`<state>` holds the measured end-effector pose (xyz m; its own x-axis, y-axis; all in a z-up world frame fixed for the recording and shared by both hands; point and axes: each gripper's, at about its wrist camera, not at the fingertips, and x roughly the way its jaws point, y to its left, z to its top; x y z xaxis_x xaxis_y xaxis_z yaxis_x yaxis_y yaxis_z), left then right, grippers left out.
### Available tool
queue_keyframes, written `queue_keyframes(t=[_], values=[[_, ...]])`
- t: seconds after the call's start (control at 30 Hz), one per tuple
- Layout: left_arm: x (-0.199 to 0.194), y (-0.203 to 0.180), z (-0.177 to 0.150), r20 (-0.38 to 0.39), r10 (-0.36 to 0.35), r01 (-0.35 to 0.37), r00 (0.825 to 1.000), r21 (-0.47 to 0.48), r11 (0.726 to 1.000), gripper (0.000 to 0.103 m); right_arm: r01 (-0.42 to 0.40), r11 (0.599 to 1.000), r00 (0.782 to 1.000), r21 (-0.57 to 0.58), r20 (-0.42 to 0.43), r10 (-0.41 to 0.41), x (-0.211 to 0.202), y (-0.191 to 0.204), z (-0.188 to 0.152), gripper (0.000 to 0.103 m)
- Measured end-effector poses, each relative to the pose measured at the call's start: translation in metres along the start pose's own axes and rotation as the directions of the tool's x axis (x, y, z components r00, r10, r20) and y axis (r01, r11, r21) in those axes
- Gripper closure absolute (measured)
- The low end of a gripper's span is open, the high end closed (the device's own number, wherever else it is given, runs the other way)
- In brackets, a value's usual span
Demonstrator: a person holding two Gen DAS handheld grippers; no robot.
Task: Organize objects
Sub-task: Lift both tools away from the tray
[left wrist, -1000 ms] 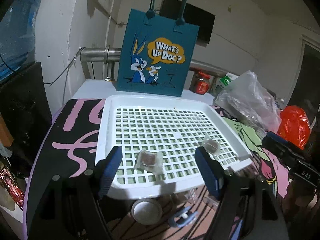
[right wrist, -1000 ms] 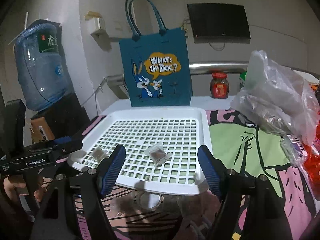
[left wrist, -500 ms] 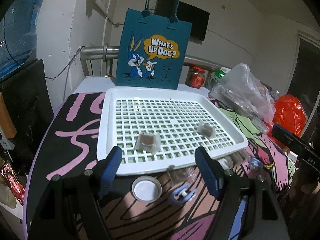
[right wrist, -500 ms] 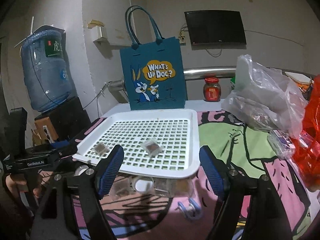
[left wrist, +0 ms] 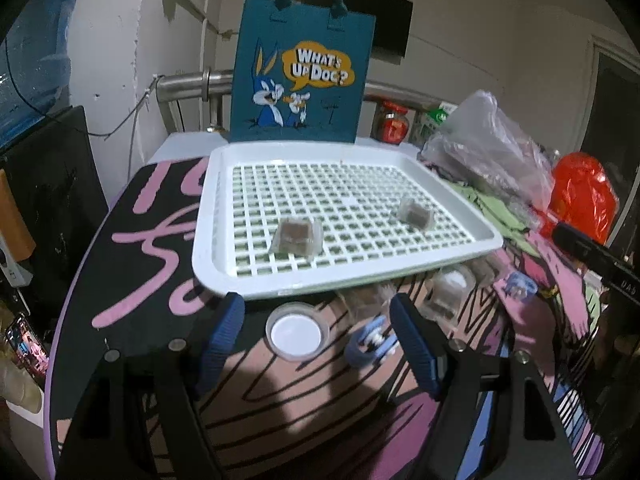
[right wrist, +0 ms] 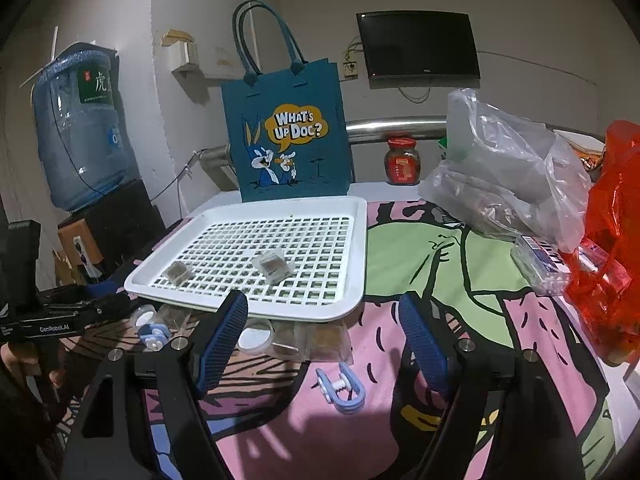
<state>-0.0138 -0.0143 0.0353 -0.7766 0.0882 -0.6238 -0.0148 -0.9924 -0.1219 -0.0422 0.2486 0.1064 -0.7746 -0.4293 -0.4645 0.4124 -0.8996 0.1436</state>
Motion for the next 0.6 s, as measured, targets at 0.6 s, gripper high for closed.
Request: queue_keyframes(t=[0.6], values=[[0.004, -0.006, -0.003, -0.035, 0.003, -0.002, 0.999, 0.019, 1.000, 0.027, -0.002, 0.998, 0.997, -0.059, -0.081, -0.002, 0.011, 0.010, -0.013, 0.025]])
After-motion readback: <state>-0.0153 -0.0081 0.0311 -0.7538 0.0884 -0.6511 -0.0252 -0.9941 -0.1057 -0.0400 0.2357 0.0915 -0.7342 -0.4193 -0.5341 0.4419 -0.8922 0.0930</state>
